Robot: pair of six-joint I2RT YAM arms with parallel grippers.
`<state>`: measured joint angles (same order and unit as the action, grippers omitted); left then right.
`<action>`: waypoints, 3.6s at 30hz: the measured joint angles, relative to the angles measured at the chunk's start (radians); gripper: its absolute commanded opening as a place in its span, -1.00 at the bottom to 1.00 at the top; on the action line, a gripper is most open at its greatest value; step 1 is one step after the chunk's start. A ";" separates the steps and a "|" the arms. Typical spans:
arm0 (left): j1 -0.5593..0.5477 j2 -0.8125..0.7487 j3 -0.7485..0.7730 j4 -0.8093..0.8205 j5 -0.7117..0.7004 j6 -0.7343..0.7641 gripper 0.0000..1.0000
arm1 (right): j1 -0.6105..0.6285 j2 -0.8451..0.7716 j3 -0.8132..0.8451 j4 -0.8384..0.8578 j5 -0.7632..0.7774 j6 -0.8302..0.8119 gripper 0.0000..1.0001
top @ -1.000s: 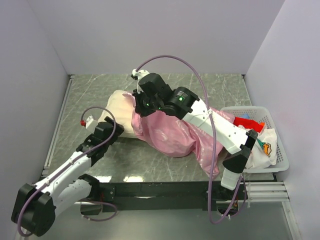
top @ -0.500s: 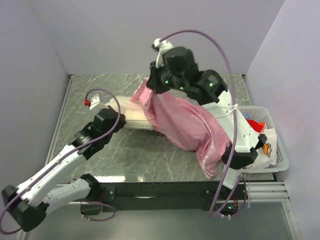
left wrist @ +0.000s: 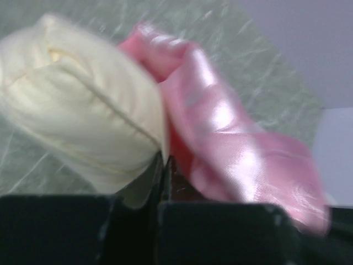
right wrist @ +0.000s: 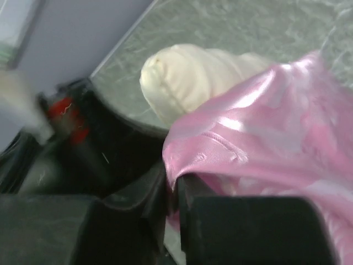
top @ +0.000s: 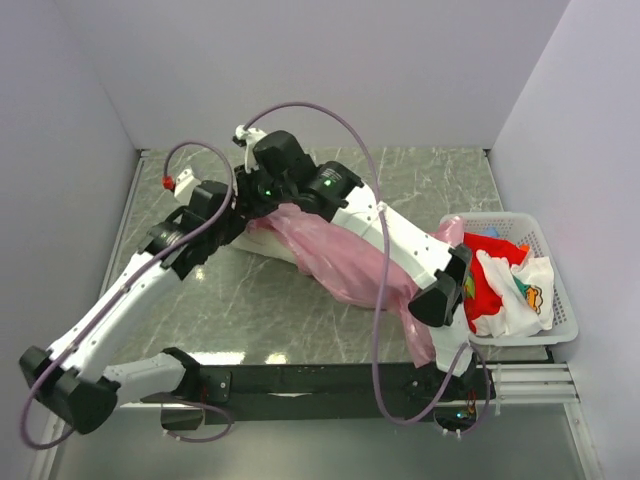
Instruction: Put the pillow into the pillowcase
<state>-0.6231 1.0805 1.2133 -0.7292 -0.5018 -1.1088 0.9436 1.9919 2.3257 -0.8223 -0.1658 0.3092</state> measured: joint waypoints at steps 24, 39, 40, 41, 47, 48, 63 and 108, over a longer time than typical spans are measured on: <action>0.385 0.192 -0.066 0.127 0.367 -0.033 -0.98 | 0.346 -0.689 -1.253 0.364 0.710 0.061 0.99; 0.388 -0.046 -0.076 0.051 0.293 0.103 -0.98 | 0.301 -0.576 -1.081 0.260 0.829 -0.106 -1.00; 0.391 -0.082 -0.063 0.029 0.272 0.116 -0.98 | 0.284 -0.615 -1.026 0.235 0.791 -0.135 -1.00; 0.391 -0.107 -0.045 0.012 0.261 0.124 -0.98 | 0.258 -0.646 -0.966 0.206 0.745 -0.155 -1.00; 0.384 -0.147 0.069 -0.016 0.277 0.147 -0.98 | -0.032 -0.661 -0.650 0.164 0.361 -0.227 -1.00; 0.382 -0.136 0.071 -0.014 0.287 0.146 -0.98 | -0.110 -0.618 -0.612 0.167 0.265 -0.235 -1.00; 0.409 0.249 -0.278 0.253 0.399 0.101 -0.40 | -0.353 0.138 -0.350 -0.001 0.304 -0.072 0.66; 0.518 -0.200 -0.814 0.478 0.301 0.024 -0.98 | 0.017 0.237 -0.303 0.054 0.430 0.119 -1.00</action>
<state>-0.1051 0.8810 0.3992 -0.2512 -0.2005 -1.0851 0.9604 2.2284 2.0228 -0.7685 0.2646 0.4278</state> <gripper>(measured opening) 0.050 0.034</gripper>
